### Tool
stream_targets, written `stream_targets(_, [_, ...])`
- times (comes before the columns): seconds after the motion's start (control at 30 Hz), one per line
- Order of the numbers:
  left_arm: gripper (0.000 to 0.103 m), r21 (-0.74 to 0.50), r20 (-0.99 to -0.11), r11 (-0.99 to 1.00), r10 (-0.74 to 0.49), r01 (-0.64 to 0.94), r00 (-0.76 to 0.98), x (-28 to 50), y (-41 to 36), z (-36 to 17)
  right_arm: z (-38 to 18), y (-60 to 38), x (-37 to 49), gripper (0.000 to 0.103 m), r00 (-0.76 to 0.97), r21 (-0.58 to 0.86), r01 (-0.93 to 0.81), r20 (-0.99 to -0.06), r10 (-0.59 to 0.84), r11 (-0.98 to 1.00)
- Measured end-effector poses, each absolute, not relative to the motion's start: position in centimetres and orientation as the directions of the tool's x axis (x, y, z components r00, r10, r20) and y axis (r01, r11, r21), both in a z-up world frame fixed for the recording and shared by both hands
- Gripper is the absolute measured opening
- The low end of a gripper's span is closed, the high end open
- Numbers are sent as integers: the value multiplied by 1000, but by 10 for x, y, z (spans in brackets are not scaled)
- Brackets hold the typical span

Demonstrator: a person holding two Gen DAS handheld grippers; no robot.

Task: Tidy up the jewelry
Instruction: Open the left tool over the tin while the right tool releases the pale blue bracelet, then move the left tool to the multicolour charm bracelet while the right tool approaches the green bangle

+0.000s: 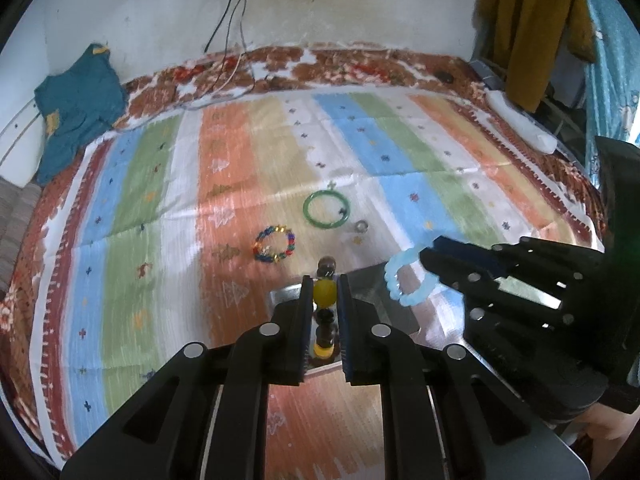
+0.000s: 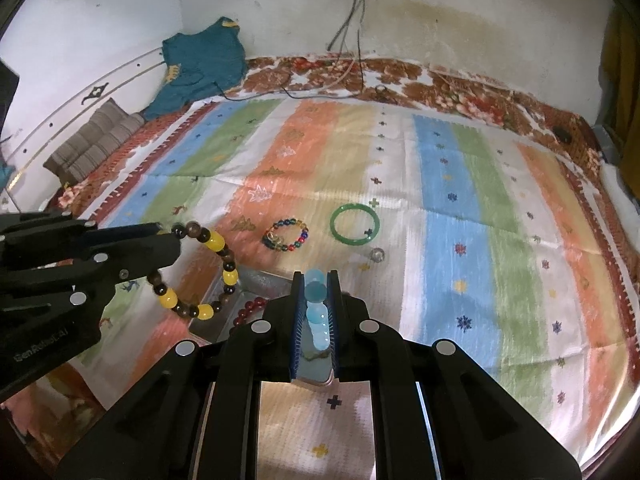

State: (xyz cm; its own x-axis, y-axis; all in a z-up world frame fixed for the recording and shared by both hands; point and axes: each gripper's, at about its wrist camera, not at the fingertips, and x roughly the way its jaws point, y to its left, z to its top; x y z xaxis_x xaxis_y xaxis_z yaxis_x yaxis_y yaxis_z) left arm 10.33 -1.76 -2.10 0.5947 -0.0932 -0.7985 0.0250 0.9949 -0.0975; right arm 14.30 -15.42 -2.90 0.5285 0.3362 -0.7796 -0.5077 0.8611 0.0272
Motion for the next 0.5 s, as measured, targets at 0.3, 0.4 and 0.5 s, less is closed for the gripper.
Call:
stream_targets(0.3, [25,-62,-813,998,-42,-16,581,106,-12,-24,-32,-163,151,42,536,16,-461,-792,293,887])
stream_targets(0.4, [28,-62,-816,998,-35,-27,577,108,-10,-25,-34,-165,155,43,536,9,-450,-797,278,893])
stream_targets(0.5, [33,-62,-817,997,-28,-40,577,109,-7,-25,-35,-166,158,48,536,3,-441,-802,265,898])
